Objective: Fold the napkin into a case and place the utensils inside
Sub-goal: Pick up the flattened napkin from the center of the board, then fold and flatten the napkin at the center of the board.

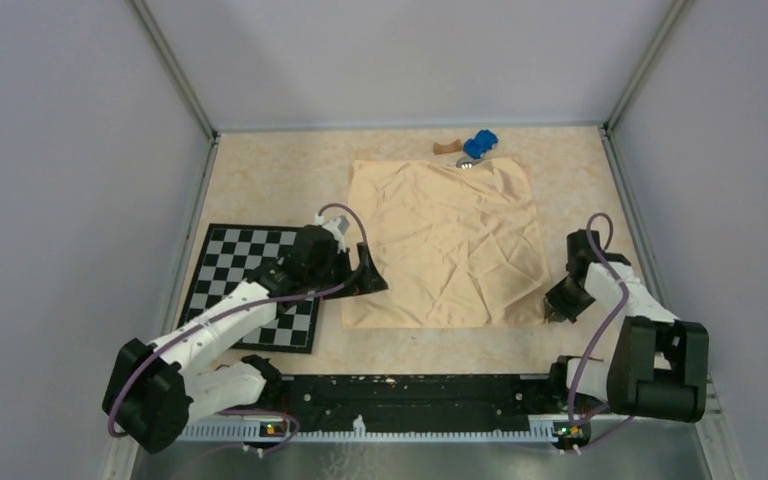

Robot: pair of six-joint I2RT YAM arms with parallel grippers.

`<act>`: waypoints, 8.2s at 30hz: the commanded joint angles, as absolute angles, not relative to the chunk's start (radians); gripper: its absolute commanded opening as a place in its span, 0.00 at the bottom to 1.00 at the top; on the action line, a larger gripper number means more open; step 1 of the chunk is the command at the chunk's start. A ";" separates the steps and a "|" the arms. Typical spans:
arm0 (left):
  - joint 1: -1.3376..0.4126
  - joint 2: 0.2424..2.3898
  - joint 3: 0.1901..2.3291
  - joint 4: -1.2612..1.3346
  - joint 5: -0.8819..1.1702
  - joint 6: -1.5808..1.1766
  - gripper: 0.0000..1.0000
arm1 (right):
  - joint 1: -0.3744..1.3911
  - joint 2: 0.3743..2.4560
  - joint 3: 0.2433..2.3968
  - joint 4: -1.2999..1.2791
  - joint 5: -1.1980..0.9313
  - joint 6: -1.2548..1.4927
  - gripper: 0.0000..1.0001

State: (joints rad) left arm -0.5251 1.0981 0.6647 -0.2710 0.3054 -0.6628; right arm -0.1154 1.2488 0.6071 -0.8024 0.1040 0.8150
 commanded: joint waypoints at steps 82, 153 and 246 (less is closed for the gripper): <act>-0.727 1.247 0.625 -0.721 -0.235 -1.501 0.44 | -0.060 1.187 0.598 -0.769 0.173 0.851 0.51; -0.812 1.421 0.802 -0.884 -0.148 -1.647 0.68 | -0.059 1.165 0.502 -0.626 0.130 0.829 0.00; -0.288 2.014 1.431 0.334 0.418 -0.599 0.00 | -0.140 1.715 1.309 -0.088 -0.173 0.456 0.00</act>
